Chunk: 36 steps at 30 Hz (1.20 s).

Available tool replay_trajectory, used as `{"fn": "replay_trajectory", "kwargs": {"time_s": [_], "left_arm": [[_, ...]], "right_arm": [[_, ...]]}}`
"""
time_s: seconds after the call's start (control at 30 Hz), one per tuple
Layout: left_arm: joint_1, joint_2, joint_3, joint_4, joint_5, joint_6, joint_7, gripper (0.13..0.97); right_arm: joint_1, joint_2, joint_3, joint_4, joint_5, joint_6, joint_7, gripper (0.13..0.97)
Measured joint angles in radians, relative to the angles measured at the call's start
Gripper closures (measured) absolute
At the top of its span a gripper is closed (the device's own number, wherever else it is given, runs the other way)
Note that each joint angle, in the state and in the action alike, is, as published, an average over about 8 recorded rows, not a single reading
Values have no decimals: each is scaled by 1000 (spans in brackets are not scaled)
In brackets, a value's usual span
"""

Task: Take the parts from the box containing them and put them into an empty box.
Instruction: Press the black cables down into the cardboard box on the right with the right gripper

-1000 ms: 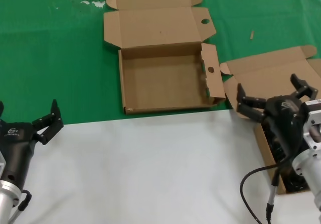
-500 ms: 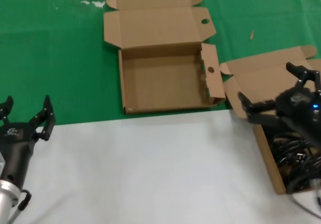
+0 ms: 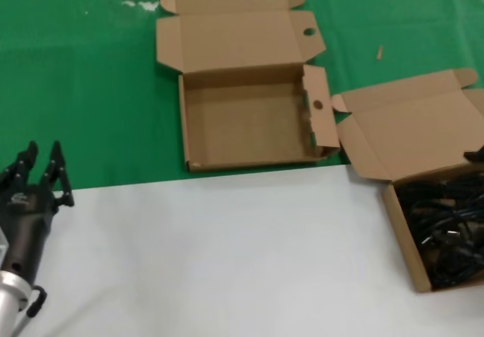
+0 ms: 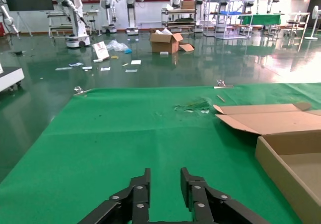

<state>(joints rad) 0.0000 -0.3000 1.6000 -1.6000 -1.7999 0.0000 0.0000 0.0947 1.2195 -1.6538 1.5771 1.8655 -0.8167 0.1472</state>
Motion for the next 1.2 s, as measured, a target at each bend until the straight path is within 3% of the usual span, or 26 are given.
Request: {"fn": "replay_trajectory", "kwargs": {"time_s": [0.13,0.33,0.6,0.87,1.2], "left_arm": [[0,0,0,0,0,0,0,822],[0,0,0,0,0,0,0,892],[0,0,0,0,0,0,0,946],[0,0,0,0,0,0,0,955],[0,0,0,0,0,0,0,957]], "right_arm": [[158,20,-97,-92,-41,-170,-65,129],[391,-32,-223,-231,-156,-395,-190,145],[612,-138,-325,-383,-294,-563,-314,167],[702,-193,-362,-442,-357,-622,-324,248],[714,-213,-372,-469,-382,-640,-325,434]]}}
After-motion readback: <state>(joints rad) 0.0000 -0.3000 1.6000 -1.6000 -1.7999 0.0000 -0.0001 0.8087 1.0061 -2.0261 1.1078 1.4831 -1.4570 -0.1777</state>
